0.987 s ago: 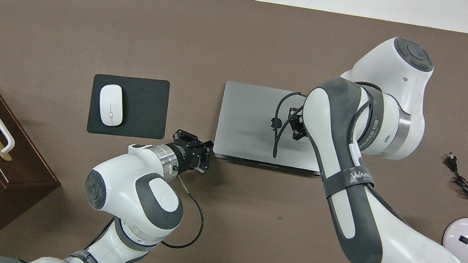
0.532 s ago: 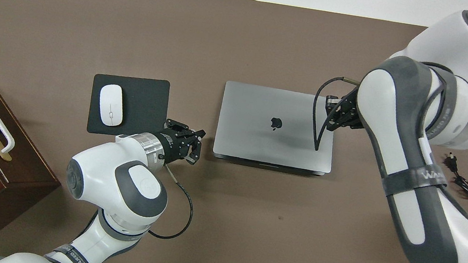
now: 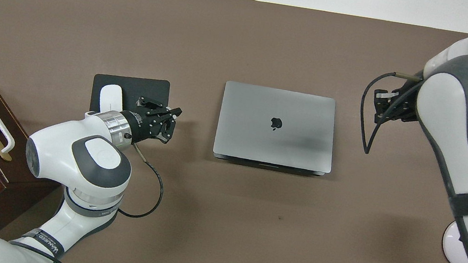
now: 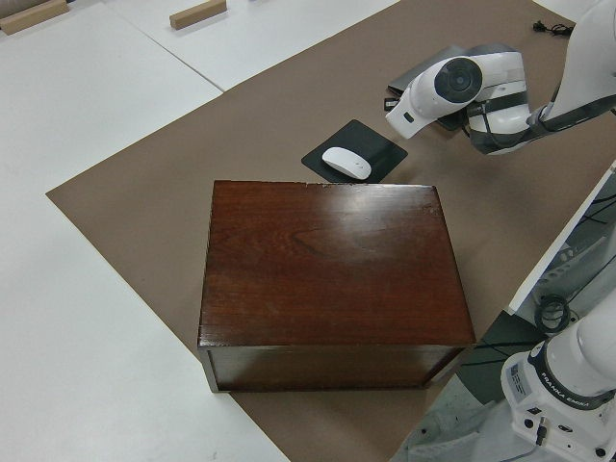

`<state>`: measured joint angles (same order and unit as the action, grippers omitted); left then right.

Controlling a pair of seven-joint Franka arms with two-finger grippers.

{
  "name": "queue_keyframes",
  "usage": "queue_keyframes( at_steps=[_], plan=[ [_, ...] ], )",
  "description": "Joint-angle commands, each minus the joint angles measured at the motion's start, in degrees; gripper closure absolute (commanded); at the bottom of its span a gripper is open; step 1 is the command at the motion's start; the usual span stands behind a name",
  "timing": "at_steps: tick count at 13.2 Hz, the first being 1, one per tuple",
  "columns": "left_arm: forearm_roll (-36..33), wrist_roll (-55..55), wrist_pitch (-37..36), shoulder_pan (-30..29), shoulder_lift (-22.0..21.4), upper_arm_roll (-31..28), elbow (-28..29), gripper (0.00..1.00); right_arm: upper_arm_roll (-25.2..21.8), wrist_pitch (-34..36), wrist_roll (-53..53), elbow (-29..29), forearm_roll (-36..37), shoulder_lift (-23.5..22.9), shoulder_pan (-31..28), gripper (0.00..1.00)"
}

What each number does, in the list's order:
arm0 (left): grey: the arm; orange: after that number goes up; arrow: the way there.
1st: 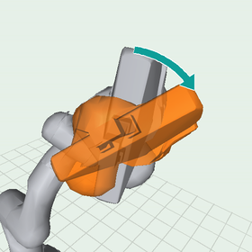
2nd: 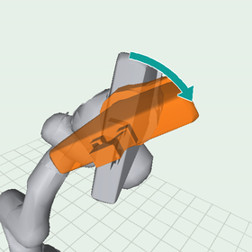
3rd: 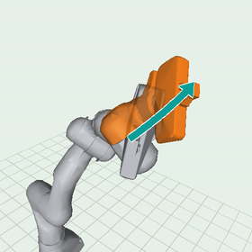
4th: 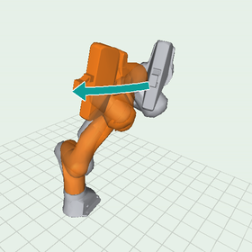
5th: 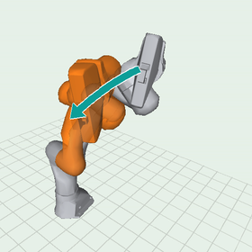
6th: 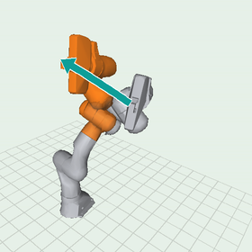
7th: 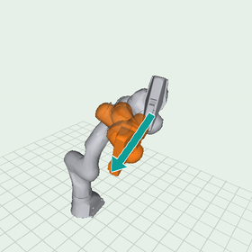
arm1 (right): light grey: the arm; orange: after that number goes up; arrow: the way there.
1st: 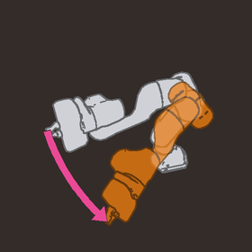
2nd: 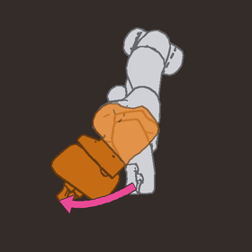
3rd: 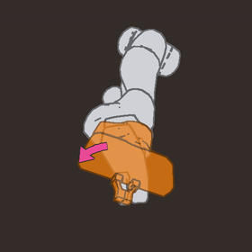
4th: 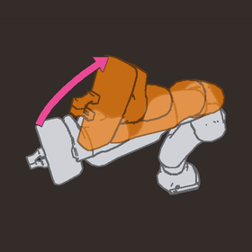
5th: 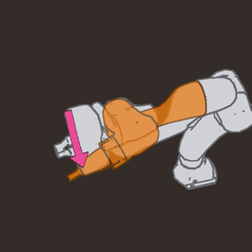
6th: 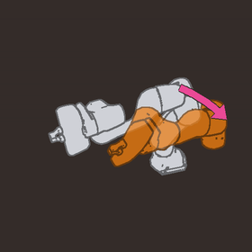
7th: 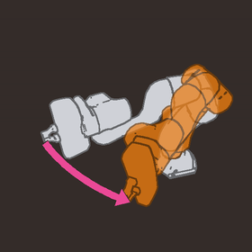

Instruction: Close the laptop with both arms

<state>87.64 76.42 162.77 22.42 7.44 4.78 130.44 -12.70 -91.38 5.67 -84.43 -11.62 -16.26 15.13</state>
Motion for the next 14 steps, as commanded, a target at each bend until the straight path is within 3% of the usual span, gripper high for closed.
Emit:
queue_keyframes(
  at_steps=[1,2,5,7,9,10,11,12,13,14],
  plan=[
    [0.34,-3.82,-1.49,-2.81,-0.14,0.15,-2.11,1.0,4.95,-1.69,-5.91,-0.65,7.37,4.2,-6.5,1.0],
    [-0.53,-4.26,-1.58,-4.56,0.21,0.23,-3.34,1.0,6.18,-1.7,-8.11,-0.56,11.05,5.43,-8.0,1.0],
    [-12.71,-4.61,-4.02,-8.52,1.53,0.23,-6.51,1.0,9.36,-1.7,-14.61,1.02,21.26,8.95,-10.48,1.0],
    [-23.34,-5.31,-7.1,-11.42,2.67,0.23,-9.41,1.0,8.48,-1.52,-17.61,1.02,22.52,11.06,-10.48,1.0],
    [-34.15,-9.86,-10.87,-13.71,3.9,0.23,-12.48,1.0,8.39,-0.99,-19.46,1.02,22.52,12.29,-11.09,0.8],
    [-38.38,-13.28,-13.16,-14.24,3.99,0.15,-13.19,1.0,8.39,-0.64,-19.64,0.85,22.34,12.65,-11.09,0.56],
    [-41.9,-17.58,-15.36,-15.03,3.9,0.15,-13.11,1.0,8.39,-0.12,-19.64,0.85,21.99,13.09,-11.09,0.39],
    [-44.46,-22.41,-17.73,-15.56,3.73,0.06,-13.11,1.0,8.3,0.23,-19.47,0.85,21.47,13.44,-11.27,0.07],
    [-46.23,-26.37,-20.1,-15.65,3.55,-0.12,-13.28,1.0,8.3,1.54,-19.03,0.85,20.59,13.71,-11.27,0.0],
    [-50.16,-29.2,-22.99,-16.52,3.46,-0.2,-13.89,1.0,8.22,2.43,-17.64,0.85,16.67,14.23,-11.96,0.0]
  ],
)
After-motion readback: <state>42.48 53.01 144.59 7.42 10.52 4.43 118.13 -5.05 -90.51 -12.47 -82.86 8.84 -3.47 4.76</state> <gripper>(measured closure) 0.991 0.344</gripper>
